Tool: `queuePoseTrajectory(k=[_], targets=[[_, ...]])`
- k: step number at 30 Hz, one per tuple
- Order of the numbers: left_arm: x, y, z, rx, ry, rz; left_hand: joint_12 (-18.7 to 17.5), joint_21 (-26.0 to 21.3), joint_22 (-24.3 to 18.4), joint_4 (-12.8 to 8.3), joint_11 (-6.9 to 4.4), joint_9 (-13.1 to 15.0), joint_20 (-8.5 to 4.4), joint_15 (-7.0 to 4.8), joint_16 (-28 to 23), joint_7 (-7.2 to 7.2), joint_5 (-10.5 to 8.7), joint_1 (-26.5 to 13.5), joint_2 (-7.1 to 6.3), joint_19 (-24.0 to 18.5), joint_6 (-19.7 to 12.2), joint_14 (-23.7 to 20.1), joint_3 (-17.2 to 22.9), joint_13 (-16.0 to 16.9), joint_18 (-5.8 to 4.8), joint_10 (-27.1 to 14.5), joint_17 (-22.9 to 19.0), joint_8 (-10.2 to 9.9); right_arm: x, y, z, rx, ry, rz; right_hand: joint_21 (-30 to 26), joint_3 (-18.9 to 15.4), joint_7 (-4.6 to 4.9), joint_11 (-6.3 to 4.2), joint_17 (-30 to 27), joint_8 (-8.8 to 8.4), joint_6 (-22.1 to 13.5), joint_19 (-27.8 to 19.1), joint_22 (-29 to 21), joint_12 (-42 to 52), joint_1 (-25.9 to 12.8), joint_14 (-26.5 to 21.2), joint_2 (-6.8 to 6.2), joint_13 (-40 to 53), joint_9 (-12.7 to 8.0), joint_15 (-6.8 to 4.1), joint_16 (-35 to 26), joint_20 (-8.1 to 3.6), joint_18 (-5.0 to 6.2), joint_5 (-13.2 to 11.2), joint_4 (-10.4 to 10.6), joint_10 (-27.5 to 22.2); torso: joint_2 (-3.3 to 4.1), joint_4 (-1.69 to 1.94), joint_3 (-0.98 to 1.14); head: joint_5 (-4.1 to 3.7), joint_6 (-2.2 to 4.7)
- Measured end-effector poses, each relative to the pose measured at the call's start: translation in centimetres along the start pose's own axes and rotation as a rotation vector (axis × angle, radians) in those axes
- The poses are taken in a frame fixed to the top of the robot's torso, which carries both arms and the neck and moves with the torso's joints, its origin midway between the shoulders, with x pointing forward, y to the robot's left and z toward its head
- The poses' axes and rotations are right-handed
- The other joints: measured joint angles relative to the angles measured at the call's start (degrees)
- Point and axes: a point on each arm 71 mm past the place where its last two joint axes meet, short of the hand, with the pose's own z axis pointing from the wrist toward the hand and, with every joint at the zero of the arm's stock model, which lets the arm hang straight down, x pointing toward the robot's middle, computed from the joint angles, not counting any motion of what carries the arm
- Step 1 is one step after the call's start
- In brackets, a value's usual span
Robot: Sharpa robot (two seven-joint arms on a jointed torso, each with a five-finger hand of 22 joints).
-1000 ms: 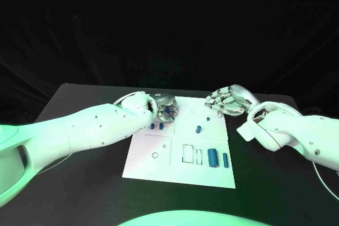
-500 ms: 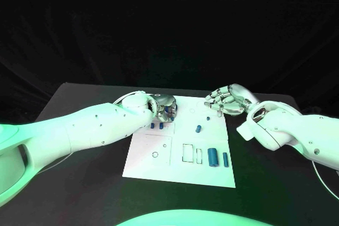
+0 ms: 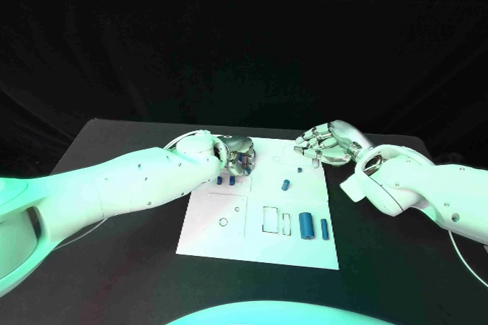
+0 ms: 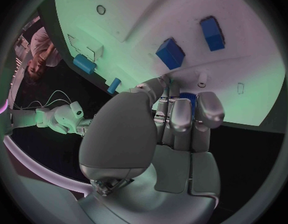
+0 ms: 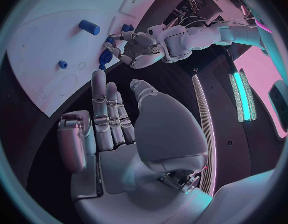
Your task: Assemble the parts on the task board
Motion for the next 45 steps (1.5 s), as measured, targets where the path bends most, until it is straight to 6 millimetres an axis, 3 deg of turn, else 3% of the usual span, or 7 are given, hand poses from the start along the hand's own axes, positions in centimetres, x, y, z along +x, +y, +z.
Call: queuePoseTrajectory(k=[16,25,45], targets=[[-0.2,0.6,-0.4,0.001,-0.025,-0.038,-2.6,0.6,1.1,-0.6,-0.08,0.0,-0.25,-0.20,0.1,0.09,-0.01,-0.6,0.59,0.7,1.5,0.2,0.5,-0.8,0.01,2.5,-1.0,-1.3,0.0,0.0,0.0,0.001,0.000,0.000,0.0,0.2,-0.02,0.00,0.0,0.23,0.0,0.0,0.0,0.0,0.0,0.0,0.00,-0.6,0.0,0.00,-0.2,0.00,0.00,0.0,0.2,0.0,-0.02,-0.01,-0.01,0.03,0.20],[-1.7,1.7,-1.7,-0.008,-0.069,-0.089,-3.4,0.8,1.2,-0.7,-0.09,0.0,-0.25,-0.20,0.1,0.11,-0.01,-1.6,-0.10,0.7,2.1,0.2,0.4,-0.9,0.00,3.4,-1.7,-2.0,-0.1,-0.1,-0.1,0.004,-0.003,0.000,0.0,0.2,-0.04,0.00,0.0,0.22,0.0,0.0,0.0,0.0,0.2,0.0,-0.22,-0.8,0.0,0.00,-0.5,0.00,0.00,0.0,0.2,0.0,-0.04,0.08,0.01,-0.15,0.45],[-2.1,4.5,-3.2,-0.064,-0.078,-0.141,-3.7,0.8,1.4,-0.9,-0.09,0.0,-0.25,-0.42,0.1,-0.10,-0.01,-1.8,-0.35,0.7,2.3,0.4,0.2,-1.0,0.00,3.8,-2.0,-2.0,-0.1,-0.3,-0.1,0.007,-0.002,0.000,0.0,0.3,-0.04,0.00,0.1,0.22,0.0,0.0,0.0,0.0,0.2,0.0,-0.22,-1.5,0.0,0.00,-0.9,0.00,0.00,0.0,0.3,0.0,0.01,0.03,-0.03,-0.18,0.13]])
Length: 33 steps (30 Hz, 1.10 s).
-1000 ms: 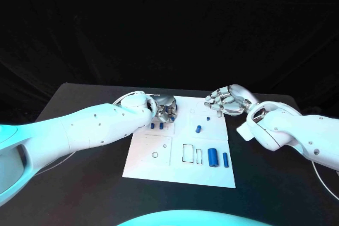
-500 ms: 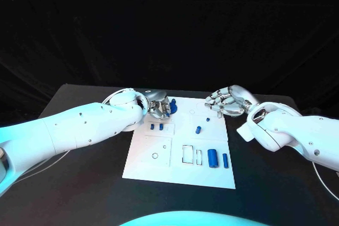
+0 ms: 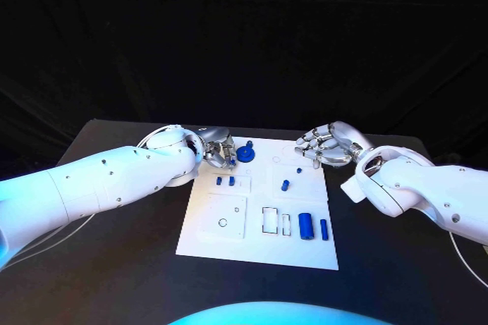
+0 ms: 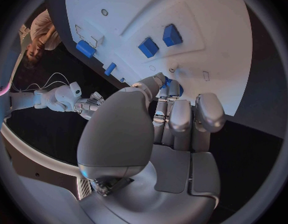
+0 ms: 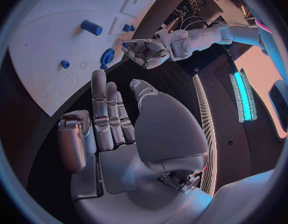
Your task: Assemble the parts on the task board
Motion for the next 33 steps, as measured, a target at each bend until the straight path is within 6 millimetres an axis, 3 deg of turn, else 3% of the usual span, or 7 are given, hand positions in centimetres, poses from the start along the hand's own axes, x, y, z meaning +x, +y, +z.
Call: queuePoseTrajectory(k=[33], targets=[[0.36,0.59,0.30,-0.036,0.057,-0.008,-0.3,0.2,0.2,0.0,-0.19,-0.1,0.00,0.00,0.0,0.20,0.00,-0.2,0.23,0.4,0.2,0.0,0.0,0.0,0.01,0.2,0.0,-0.2,0.11,-0.03,0.00,0.001,0.002,0.001,0.0,0.0,0.00,0.00,0.1,0.00,0.0,0.0,0.0,0.0,0.0,0.0,0.00,-0.3,0.0,0.00,-0.2,0.00,0.00,0.0,0.0,0.0,0.01,-0.07,0.03,0.21,-0.21]])
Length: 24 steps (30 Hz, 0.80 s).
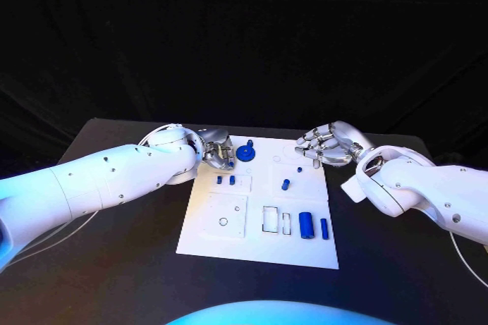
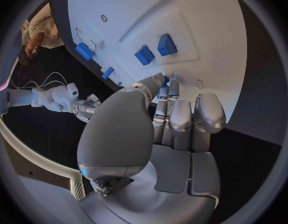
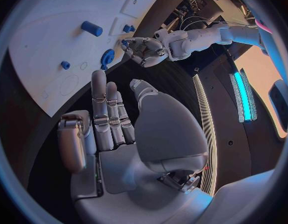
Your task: Assemble the parts on the task board
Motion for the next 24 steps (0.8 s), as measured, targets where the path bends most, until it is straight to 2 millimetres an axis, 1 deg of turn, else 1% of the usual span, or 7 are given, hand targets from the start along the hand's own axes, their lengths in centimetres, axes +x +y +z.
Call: queuePoseTrajectory(k=[7,10,24], targets=[[-0.01,0.05,0.15,-0.003,0.002,-0.001,0.0,0.0,0.0,0.0,0.00,0.0,0.00,0.00,0.0,0.00,0.00,0.0,0.00,0.0,0.0,0.0,0.0,0.0,0.00,0.0,-0.1,0.0,0.02,0.01,0.01,0.000,0.000,0.000,0.0,0.0,0.00,0.00,0.0,0.00,0.0,0.0,0.0,0.0,0.0,0.0,0.00,0.0,0.0,0.00,0.0,0.00,0.00,0.0,0.0,0.0,0.00,0.00,0.00,0.07,0.01],[-0.02,0.08,0.17,-0.004,0.003,0.000,0.0,0.0,0.1,-0.2,0.20,0.0,0.00,0.00,0.0,0.00,0.00,0.0,0.00,0.0,0.0,0.0,0.2,0.0,0.00,0.2,-0.1,0.0,0.02,0.01,0.00,0.000,0.000,0.000,0.0,0.0,0.00,0.00,0.0,0.00,0.0,0.0,0.0,0.0,0.0,0.0,0.00,0.0,0.0,0.00,0.0,0.00,0.00,0.0,0.0,0.0,0.00,-0.01,0.00,0.10,-0.05],[-0.03,0.14,0.15,-0.004,0.004,0.000,-0.3,0.0,0.1,-0.2,0.00,0.0,0.00,0.00,0.0,-0.21,0.00,0.0,0.00,0.0,0.2,0.0,0.2,0.0,0.00,0.4,-0.1,-0.1,0.01,-0.01,0.00,0.000,0.000,0.000,0.0,0.0,0.00,0.00,0.0,0.00,0.0,0.0,0.0,0.0,0.0,0.0,0.00,-0.1,0.0,0.00,0.0,0.00,0.00,0.0,0.0,0.0,-0.02,0.01,0.00,0.16,-0.12]])
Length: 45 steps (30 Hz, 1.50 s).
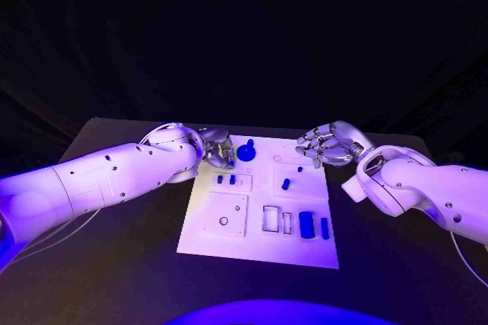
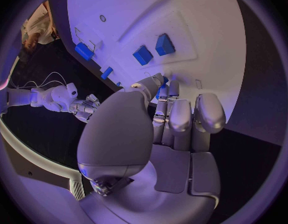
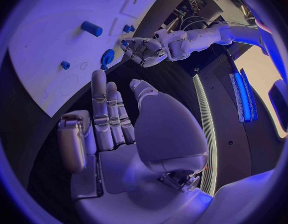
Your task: Assemble the parts on the task board
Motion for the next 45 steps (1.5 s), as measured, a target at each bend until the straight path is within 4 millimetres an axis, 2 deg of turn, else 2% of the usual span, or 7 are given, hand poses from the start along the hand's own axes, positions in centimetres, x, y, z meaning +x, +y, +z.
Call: queuePoseTrajectory(k=[36,41,45], targets=[[0.08,0.21,-0.20,0.001,-0.004,-0.013,-0.4,0.4,0.3,-0.5,-0.03,0.1,0.00,-0.20,0.0,0.03,0.00,0.0,-0.01,0.0,0.4,0.2,-0.2,0.0,0.00,0.4,-0.1,-0.2,-0.01,-0.08,0.03,0.002,-0.001,0.000,0.0,0.0,0.00,0.00,0.0,0.00,0.0,0.0,0.0,0.0,0.0,0.0,0.00,-0.1,0.0,0.00,0.0,0.00,-0.01,0.0,0.0,0.0,0.01,-0.03,0.00,0.23,-0.04],[0.07,0.30,-0.21,-0.001,-0.004,-0.014,-0.8,0.4,0.2,-0.9,0.07,-0.3,0.00,-0.20,0.0,0.20,0.00,-0.4,-0.37,0.0,-0.7,0.2,-0.2,0.0,0.00,1.0,-0.6,-2.0,-0.01,-0.09,0.03,0.002,-0.001,0.000,0.0,0.0,0.00,0.00,0.0,0.00,0.0,0.0,0.0,0.0,0.0,0.0,0.00,-0.1,0.0,0.00,0.0,0.00,0.00,0.0,0.0,0.0,0.02,-0.02,0.02,0.23,-0.04],[0.07,0.33,-0.21,-0.002,-0.003,-0.016,-0.8,0.4,0.2,-0.9,0.07,-0.4,0.00,-0.20,0.0,0.22,0.01,-0.3,-0.36,0.0,-0.8,0.2,-0.2,0.1,0.00,1.0,-0.7,-2.0,-0.01,-0.09,0.03,0.003,-0.001,0.000,0.0,0.0,0.00,0.00,0.0,0.00,0.0,0.0,0.0,0.0,0.0,0.0,0.00,-0.1,0.0,0.00,0.0,0.00,0.00,0.0,0.0,0.0,0.01,-0.03,0.02,0.24,-0.04]])
